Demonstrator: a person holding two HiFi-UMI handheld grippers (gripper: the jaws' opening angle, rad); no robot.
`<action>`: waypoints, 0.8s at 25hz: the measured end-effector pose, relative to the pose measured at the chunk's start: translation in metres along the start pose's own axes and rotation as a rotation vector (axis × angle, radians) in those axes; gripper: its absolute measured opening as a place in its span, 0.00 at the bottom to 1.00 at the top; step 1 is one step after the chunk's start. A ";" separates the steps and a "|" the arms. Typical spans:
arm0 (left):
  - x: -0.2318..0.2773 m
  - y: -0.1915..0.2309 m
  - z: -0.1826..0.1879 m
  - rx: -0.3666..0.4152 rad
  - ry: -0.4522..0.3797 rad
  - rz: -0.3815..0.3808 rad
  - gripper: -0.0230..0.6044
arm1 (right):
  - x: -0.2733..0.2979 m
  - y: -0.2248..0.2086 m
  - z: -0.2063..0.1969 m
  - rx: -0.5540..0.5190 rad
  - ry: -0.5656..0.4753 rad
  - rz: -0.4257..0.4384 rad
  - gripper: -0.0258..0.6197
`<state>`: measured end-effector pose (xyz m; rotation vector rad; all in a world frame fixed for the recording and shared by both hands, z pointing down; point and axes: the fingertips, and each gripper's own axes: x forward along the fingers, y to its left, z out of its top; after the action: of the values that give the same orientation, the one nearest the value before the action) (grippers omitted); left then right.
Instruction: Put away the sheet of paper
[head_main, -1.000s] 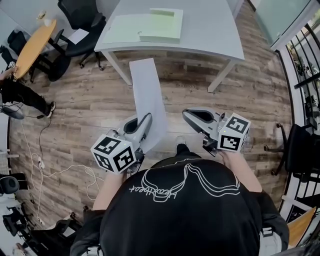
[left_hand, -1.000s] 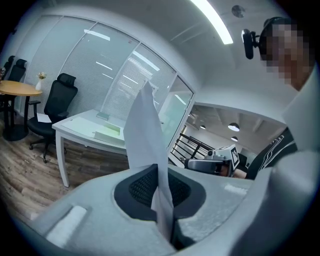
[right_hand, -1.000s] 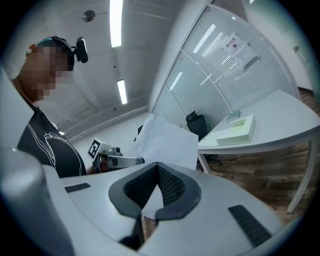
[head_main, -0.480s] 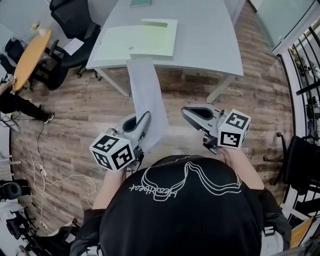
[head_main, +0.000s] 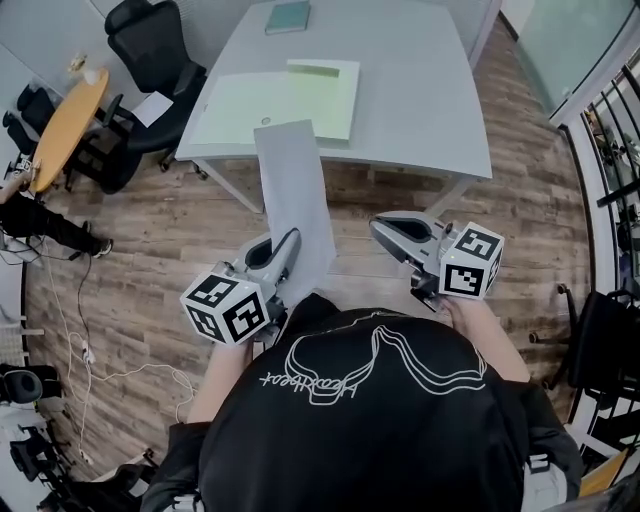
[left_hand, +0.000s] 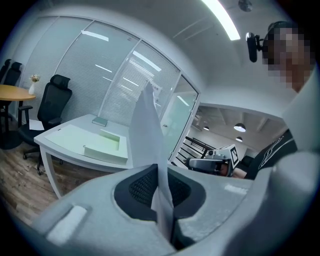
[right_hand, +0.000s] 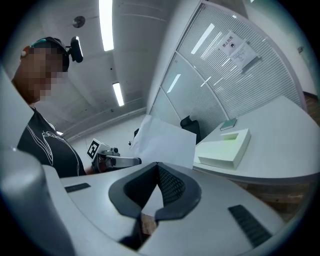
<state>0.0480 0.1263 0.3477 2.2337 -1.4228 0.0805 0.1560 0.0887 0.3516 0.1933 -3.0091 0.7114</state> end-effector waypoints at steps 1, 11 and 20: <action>0.002 0.004 0.002 -0.001 -0.001 -0.001 0.05 | 0.003 -0.004 0.001 0.003 0.001 -0.003 0.05; 0.035 0.071 0.044 -0.019 0.010 -0.034 0.05 | 0.051 -0.057 0.030 0.046 -0.007 -0.063 0.05; 0.055 0.146 0.093 -0.024 0.040 -0.070 0.05 | 0.114 -0.094 0.065 0.074 -0.028 -0.108 0.05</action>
<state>-0.0723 -0.0089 0.3365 2.2478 -1.3162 0.0838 0.0542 -0.0367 0.3437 0.3690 -2.9729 0.8162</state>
